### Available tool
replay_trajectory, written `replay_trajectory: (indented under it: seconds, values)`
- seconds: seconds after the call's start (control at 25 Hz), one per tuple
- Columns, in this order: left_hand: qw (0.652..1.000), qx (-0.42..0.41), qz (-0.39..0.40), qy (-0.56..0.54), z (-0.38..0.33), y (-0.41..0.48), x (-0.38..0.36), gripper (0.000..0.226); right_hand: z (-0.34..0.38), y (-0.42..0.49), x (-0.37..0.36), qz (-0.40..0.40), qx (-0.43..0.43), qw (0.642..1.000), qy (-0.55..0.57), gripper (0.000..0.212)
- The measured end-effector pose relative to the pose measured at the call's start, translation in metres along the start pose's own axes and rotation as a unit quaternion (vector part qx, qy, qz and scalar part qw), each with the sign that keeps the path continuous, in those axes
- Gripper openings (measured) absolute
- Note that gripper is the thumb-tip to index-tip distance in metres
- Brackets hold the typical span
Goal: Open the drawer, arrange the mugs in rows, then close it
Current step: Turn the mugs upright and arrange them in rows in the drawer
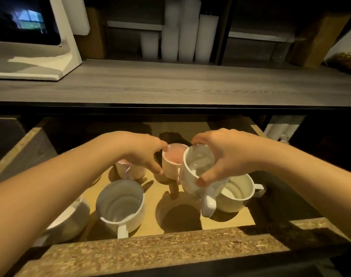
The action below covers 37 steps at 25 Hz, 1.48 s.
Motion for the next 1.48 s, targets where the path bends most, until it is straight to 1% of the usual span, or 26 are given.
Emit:
replay_trajectory:
  seconds: [0.08,0.16,0.32,0.48,0.72,0.84,0.92,1.0,1.08,1.12,1.2,1.24,1.32,1.4,1.48]
  values:
    - [1.0,0.004,0.03,0.003,0.008,-0.009,-0.009,0.071,0.007,0.005,-0.007,0.007,0.016,1.0,0.017,0.083]
    - [0.999,-0.001,0.048,0.011,0.015,-0.02,-0.018,0.069,0.014,0.01,-0.018,0.031,0.032,0.998,0.034,0.08]
    - [0.997,0.003,0.08,-0.006,0.033,-0.034,-0.032,0.063,0.021,0.017,-0.048,0.092,0.052,0.994,0.012,0.079]
    - [0.996,0.0,0.092,-0.021,0.047,-0.037,-0.043,0.057,0.021,0.022,-0.068,0.126,0.072,0.989,0.004,0.078]
    - [0.994,0.002,0.105,-0.007,0.039,-0.039,-0.058,0.075,0.02,0.021,-0.074,0.116,0.088,0.989,-0.008,0.086]
    - [0.996,0.002,0.092,0.008,0.039,-0.042,-0.059,0.075,0.02,0.019,-0.075,0.108,0.088,0.99,-0.015,0.088]
    - [0.998,-0.002,0.068,0.016,0.038,-0.043,-0.057,0.067,0.021,0.018,-0.076,0.104,0.087,0.991,-0.018,0.088]
    - [1.0,-0.004,0.017,0.022,0.037,-0.043,-0.05,0.056,0.022,0.018,-0.076,0.112,0.082,0.99,-0.017,0.087]
    - [0.999,0.0,-0.044,0.027,0.037,-0.042,-0.041,0.049,0.023,0.02,-0.07,0.121,0.06,0.991,0.014,0.076]
    - [0.997,0.007,-0.075,0.024,0.037,-0.04,-0.036,0.047,0.022,0.023,-0.065,0.106,0.049,0.993,0.027,0.069]
    - [0.992,0.022,-0.122,0.026,0.04,-0.035,-0.027,0.05,0.018,0.034,-0.052,0.037,0.037,0.999,0.014,0.062]
    - [0.991,0.032,-0.127,0.04,0.042,-0.029,-0.025,0.054,0.015,0.042,-0.047,0.003,0.033,0.999,-0.004,0.061]
    - [0.99,0.061,-0.107,0.068,0.048,-0.014,-0.024,0.066,0.007,0.061,-0.042,-0.037,0.021,0.998,-0.041,0.064]
    - [0.99,0.094,-0.078,0.076,0.055,0.004,-0.027,0.077,-0.001,0.082,-0.048,-0.027,-0.006,0.998,-0.051,0.072]
    - [0.989,0.118,-0.064,0.06,0.063,0.02,-0.034,0.084,-0.009,0.099,-0.058,0.007,-0.044,0.999,-0.017,0.082]
Point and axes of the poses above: each hand's wrist, its own y-axis towards the middle knuckle, its own x-axis out of the back of the hand, z = x × y, the point moved 4 cm from there along y, towards the middle knuckle, and after that the axes turned 7 degrees about y, right-handed, at the moved point
